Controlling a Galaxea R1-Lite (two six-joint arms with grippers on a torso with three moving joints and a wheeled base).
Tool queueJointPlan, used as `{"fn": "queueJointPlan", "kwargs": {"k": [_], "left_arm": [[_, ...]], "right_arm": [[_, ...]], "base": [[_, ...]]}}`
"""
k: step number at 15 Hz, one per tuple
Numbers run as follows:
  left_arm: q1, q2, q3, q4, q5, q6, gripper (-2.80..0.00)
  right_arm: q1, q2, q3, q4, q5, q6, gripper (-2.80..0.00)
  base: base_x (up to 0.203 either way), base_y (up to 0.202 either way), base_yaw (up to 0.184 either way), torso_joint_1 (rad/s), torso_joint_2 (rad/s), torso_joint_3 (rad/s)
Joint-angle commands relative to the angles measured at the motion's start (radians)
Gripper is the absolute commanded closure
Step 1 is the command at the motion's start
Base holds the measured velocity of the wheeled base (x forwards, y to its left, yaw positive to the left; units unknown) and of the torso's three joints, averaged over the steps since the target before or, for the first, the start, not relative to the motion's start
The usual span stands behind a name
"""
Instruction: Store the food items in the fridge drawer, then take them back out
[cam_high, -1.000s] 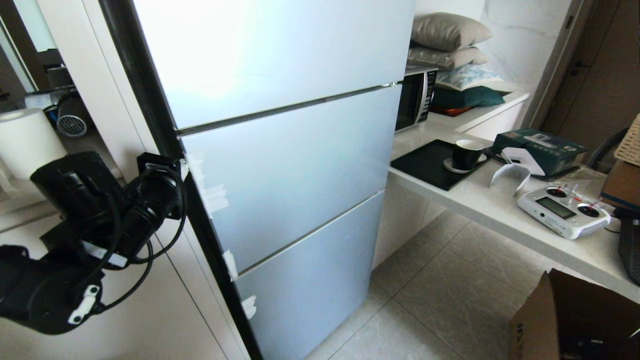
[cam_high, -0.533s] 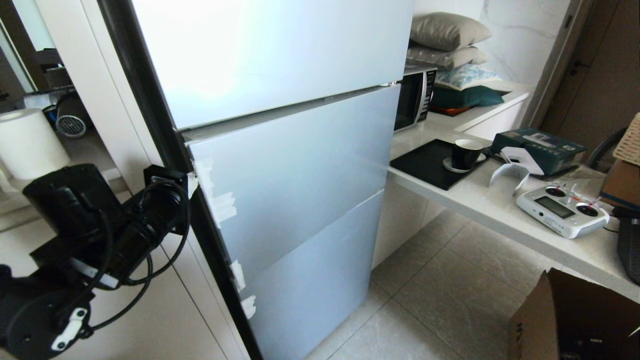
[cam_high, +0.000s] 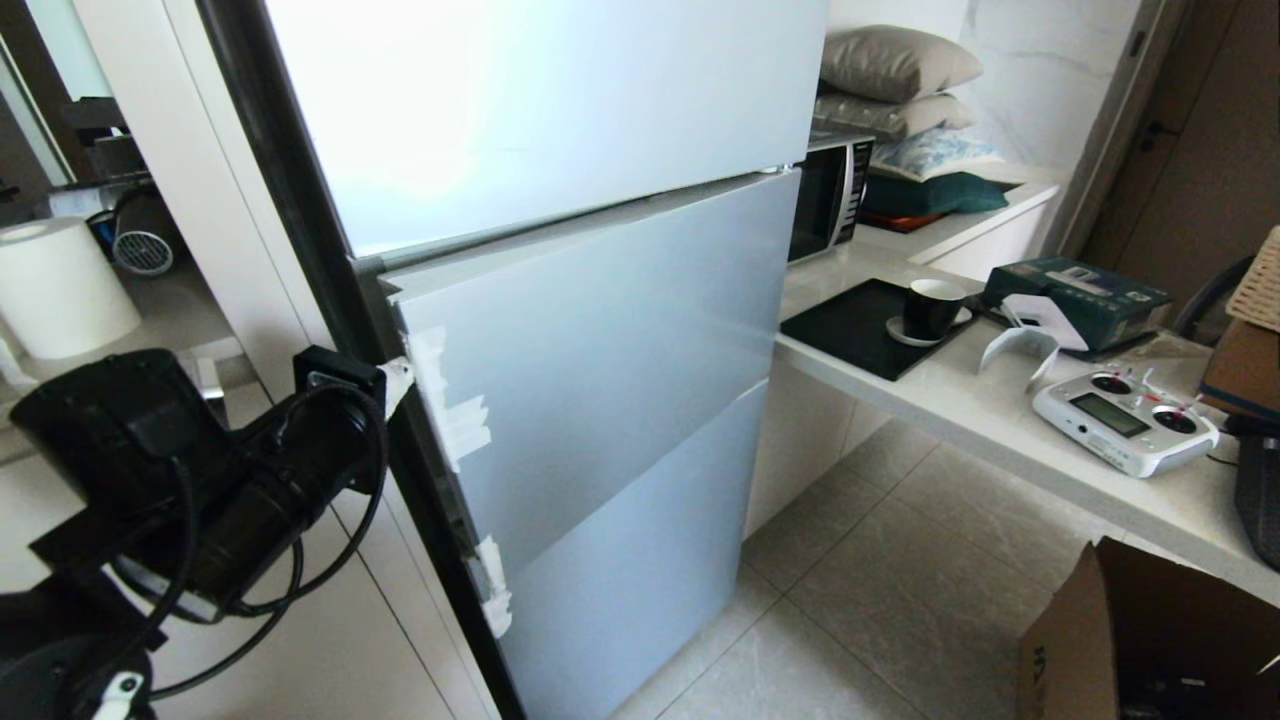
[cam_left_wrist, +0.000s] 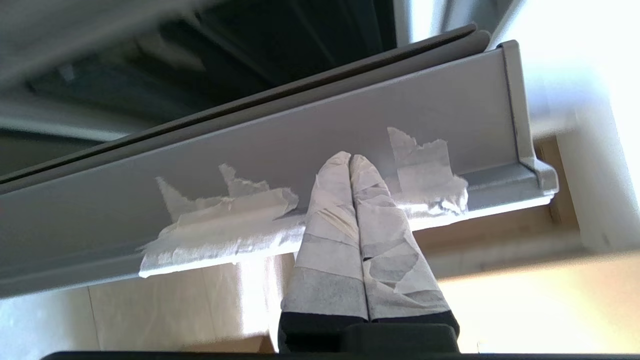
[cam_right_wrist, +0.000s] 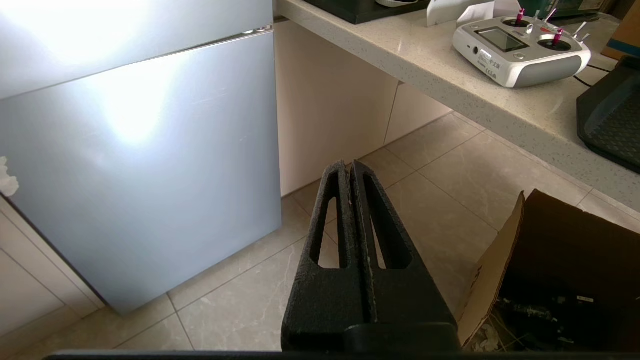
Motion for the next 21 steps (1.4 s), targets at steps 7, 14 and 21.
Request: {"fn": "queueJointPlan", "kwargs": {"k": [7,14,21], "left_arm": [[-0.133,-0.081,0.097,-0.007,-0.105,0.058,0.00],[-0.189,-0.208,0.211,-0.007,-0.366,0.051,0.00],[-0.060,-0.559,0.004,0.461,-0.378,0.452,0.00]], "right_arm": [[0.002,0.000,0.000,0.000,0.000,0.000,0.00],[0.000,0.000,0.000,0.000,0.000,0.000,0.00],[0.000,0.000,0.000,0.000,0.000,0.000,0.00]], "base": [[0.000,0.000,0.000,0.000,0.00,0.000],[0.000,0.000,0.000,0.000,0.00,0.000],[0.000,0.000,0.000,0.000,0.00,0.000]]}}
